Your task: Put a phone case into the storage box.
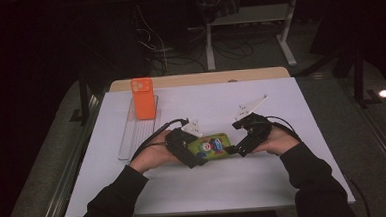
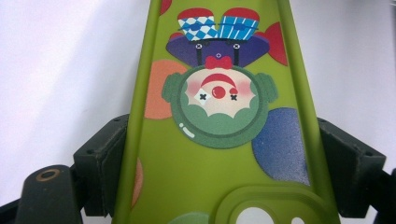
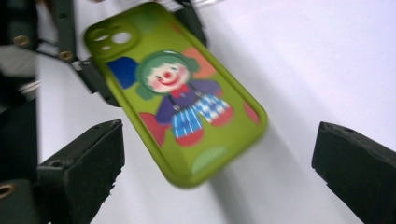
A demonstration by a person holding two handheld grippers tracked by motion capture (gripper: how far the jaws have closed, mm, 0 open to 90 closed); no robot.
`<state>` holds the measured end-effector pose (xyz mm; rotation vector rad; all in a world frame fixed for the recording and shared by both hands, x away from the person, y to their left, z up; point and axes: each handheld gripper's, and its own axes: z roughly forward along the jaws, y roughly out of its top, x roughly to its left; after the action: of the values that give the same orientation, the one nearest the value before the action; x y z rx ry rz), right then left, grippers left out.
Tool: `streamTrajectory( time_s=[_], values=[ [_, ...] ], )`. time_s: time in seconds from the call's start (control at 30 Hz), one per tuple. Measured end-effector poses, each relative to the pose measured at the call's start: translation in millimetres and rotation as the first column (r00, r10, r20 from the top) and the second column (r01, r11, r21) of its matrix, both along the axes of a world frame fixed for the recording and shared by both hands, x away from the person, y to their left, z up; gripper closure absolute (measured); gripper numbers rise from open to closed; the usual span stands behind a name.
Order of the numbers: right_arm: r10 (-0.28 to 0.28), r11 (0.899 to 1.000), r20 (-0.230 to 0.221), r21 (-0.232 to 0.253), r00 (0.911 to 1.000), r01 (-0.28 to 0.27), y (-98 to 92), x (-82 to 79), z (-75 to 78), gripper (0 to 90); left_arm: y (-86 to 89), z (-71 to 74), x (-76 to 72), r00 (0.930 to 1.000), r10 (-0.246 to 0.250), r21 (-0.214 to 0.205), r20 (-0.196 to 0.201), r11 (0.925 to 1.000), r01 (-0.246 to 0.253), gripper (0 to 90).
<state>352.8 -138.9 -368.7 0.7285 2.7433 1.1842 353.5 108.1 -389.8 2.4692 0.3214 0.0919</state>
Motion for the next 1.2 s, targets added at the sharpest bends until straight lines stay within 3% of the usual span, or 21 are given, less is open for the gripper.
streamTrajectory(
  time_s=[0.03,0.2,0.33,0.37,0.5,0.53,0.57,0.6,0.73,0.83,0.87,0.9,0.97,1.0,1.07,1.2],
  values=[
    [-0.027,0.999,-0.017,0.016,0.9995,0.028,-1.6,-0.8,-0.9,1.1,0.1,-0.2,0.7,0.9999,0.015,-0.002,-0.002,0.9999,-0.015,15.5],
    [-0.117,0.993,0.003,0.017,0.9932,0.117,-9.9,-3.8,-8.1,0.5,0.4,-2.3,3.1,0.9952,0.097,-0.005,-0.011,0.9952,-0.097,15.5],
    [-0.176,0.984,0.003,0.018,0.9844,0.176,-13.2,-9.1,-14.3,0.0,1.6,-2.6,4.9,0.9919,0.127,0.001,-0.005,0.9919,-0.127,15.5],
    [-0.202,0.979,0.001,0.017,0.9794,0.202,-13.0,-11.0,-16.2,0.0,2.8,-1.1,6.2,0.9931,0.117,0.021,-0.002,0.9929,-0.117,15.5],
    [-0.283,0.959,0.008,0.018,0.9592,0.283,-15.1,-16.3,-24.5,0.0,3.6,0.7,5.8,0.9873,0.159,-0.001,0.001,0.9873,-0.159,15.5],
    [-0.292,0.956,0.011,0.021,0.9563,0.292,-16.4,-17.6,-26.3,0.0,4.3,1.1,6.4,0.9863,0.165,-0.004,0.004,0.9863,-0.165,15.5],
    [-0.31,0.95,0.007,0.032,0.9507,0.31,-16.3,-19.6,-27.7,0.0,3.5,0.2,5.3,0.9804,0.197,-0.025,-0.01,0.9801,-0.197,15.5],
    [-0.319,0.947,0.023,0.031,0.9474,0.318,-17.2,-20.6,-29.1,0.0,5.2,1.3,6.5,0.9821,0.188,-0.004,-0.004,0.9821,-0.188,15.5],
    [-0.375,0.926,0.029,0.065,0.9266,0.373,-18.2,-27.9,-32.3,0.0,5.5,1.4,6.4,0.9769,0.214,-0.017,-0.009,0.9767,-0.214,15.5],
    [-0.393,0.918,0.039,0.075,0.9185,0.39,-17.6,-33.1,-36.2,0.0,5.9,1.4,6.9,0.9724,0.233,-0.018,-0.012,0.9723,-0.233,15.5],
    [-0.397,0.916,0.047,0.077,0.9166,0.393,-17.5,-34.6,-37.9,0.0,6.3,1.2,6.9,0.9707,0.24,-0.022,-0.017,0.9705,-0.24,15.5],
    [-0.4,0.915,0.051,0.08,0.9149,0.396,-17.3,-36.2,-39.7,0.0,4.9,-0.1,6.0,0.9651,0.26,-0.05,-0.034,0.964,-0.261,15.5],
    [-0.4,0.915,0.047,0.08,0.9151,0.396,-15.3,-39.7,-43.2,0.0,4.6,-0.8,5.9,0.9642,0.263,-0.047,-0.034,0.9633,-0.264,15.5],
    [-0.394,0.917,0.057,0.08,0.9172,0.39,-14.6,-40.0,-44.8,0.0,5.5,-0.1,6.7,0.9693,0.244,-0.022,-0.027,0.9693,-0.245,15.5],
    [-0.387,0.92,0.049,0.08,0.9207,0.383,-13.4,-40.0,-46.2,0.0,4.9,0.0,6.5,0.9676,0.25,-0.026,-0.032,0.9675,-0.251,15.5],
    [-0.387,0.921,0.067,0.078,0.9196,0.382,-12.3,-38.5,-47.6,0.0,5.4,0.9,6.7,0.9676,0.249,-0.032,-0.039,0.9675,-0.251,15.5]
  ],
)
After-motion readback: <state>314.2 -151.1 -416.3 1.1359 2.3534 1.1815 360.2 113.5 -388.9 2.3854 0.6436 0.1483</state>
